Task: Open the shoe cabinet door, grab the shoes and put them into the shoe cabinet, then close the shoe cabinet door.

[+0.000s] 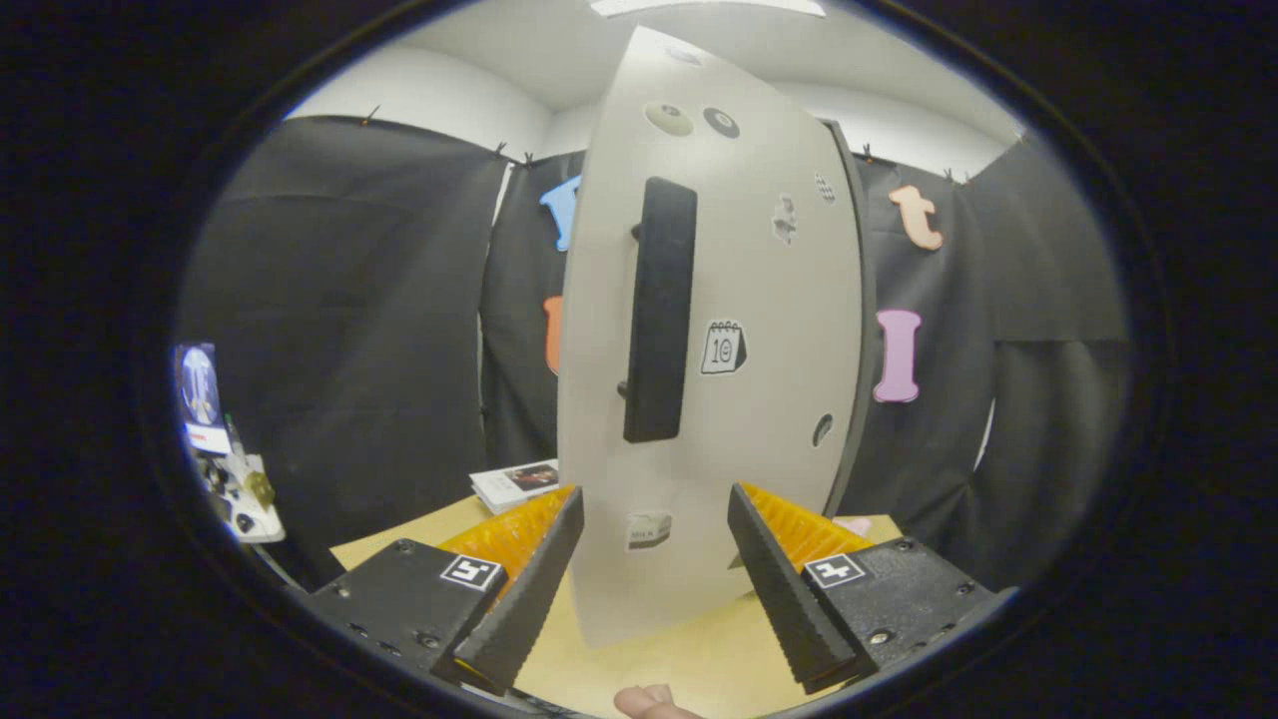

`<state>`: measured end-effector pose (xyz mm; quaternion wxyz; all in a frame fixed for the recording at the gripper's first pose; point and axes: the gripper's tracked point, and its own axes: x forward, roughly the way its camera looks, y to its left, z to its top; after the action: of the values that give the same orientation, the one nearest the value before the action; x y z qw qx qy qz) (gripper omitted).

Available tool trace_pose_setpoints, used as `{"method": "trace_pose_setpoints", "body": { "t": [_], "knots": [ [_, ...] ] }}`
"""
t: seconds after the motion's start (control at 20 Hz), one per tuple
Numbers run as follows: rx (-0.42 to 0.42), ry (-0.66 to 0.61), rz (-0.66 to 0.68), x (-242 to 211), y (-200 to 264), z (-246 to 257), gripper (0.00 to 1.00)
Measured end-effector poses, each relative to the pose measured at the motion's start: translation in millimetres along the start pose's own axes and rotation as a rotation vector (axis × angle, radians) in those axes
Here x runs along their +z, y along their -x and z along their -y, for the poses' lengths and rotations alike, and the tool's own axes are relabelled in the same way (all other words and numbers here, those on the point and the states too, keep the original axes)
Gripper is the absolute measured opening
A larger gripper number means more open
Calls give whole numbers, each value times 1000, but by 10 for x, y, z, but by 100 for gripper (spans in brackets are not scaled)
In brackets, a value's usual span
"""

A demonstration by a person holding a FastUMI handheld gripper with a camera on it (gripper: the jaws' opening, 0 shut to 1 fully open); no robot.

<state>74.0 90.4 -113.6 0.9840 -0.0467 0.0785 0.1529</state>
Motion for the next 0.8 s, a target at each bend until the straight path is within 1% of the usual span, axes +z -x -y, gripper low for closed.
{"method": "trace_pose_setpoints", "body": {
  "t": [0.15,0.2,0.25,0.35,0.5,0.65,0.8],
  "knots": [
    [-38,47,78,165,181,-160,96],
    [-55,45,111,232,277,-181,99],
    [-72,35,135,273,358,-194,99],
    [-89,11,144,261,529,-211,99],
    [-83,-6,152,270,787,-255,99],
    [-120,-22,173,211,1072,-122,99],
    [-134,-47,140,24,1323,59,99]
  ]
}}
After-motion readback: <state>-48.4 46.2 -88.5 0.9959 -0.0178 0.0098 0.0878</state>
